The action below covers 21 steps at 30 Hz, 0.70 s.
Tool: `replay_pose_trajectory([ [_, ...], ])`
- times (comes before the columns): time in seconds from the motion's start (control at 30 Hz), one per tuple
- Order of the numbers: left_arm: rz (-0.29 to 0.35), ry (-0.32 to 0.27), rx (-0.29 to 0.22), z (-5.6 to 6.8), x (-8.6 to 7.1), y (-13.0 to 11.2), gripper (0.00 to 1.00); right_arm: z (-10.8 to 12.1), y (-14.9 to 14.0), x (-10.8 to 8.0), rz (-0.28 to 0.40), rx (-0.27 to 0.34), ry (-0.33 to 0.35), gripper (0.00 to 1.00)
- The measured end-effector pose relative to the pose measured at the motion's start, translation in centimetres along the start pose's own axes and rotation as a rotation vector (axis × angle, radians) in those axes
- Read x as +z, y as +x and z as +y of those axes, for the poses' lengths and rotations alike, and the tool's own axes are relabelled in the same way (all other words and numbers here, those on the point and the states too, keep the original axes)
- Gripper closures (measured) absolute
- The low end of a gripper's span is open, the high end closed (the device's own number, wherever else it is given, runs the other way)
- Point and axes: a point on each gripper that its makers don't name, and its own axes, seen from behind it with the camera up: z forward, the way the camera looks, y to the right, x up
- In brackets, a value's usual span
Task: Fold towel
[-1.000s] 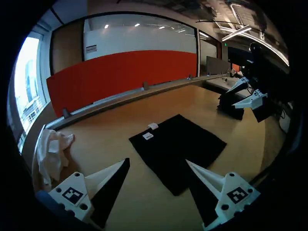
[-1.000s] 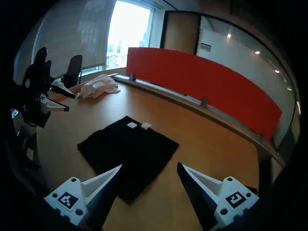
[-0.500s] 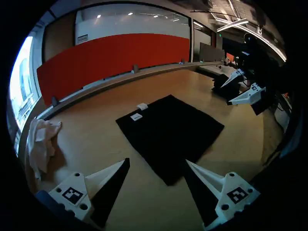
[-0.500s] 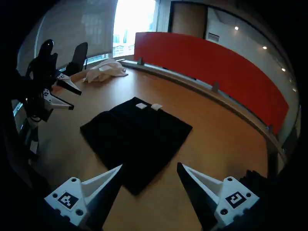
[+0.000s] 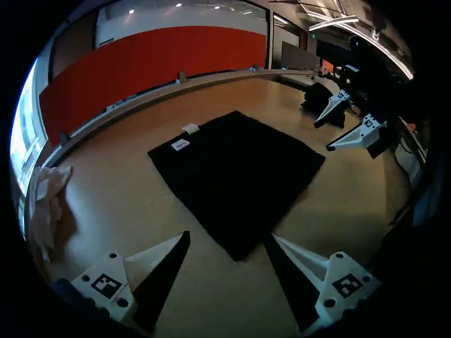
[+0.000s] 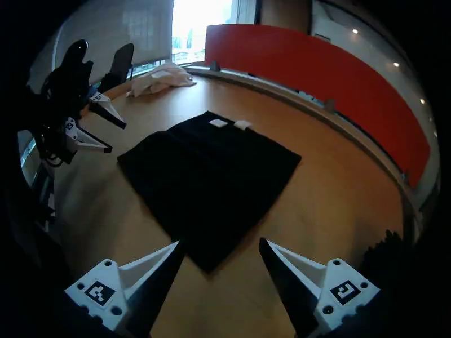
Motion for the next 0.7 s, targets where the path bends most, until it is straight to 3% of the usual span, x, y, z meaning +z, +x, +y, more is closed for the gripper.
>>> replay_pose_trajectory([
  [0.4, -0.1, -0.024, 0.0, 0.8, 2.1, -3.2, 0.04, -0.8, -2.4, 1.7, -0.057, -0.014, 0.027, 0.02],
  [0.7, -0.134, -0.033, -0.011, 0.9, 2.6, -3.8, 0.06, -0.8, -3.3, 2.3, -0.083, -0.038, 0.037, 0.17],
])
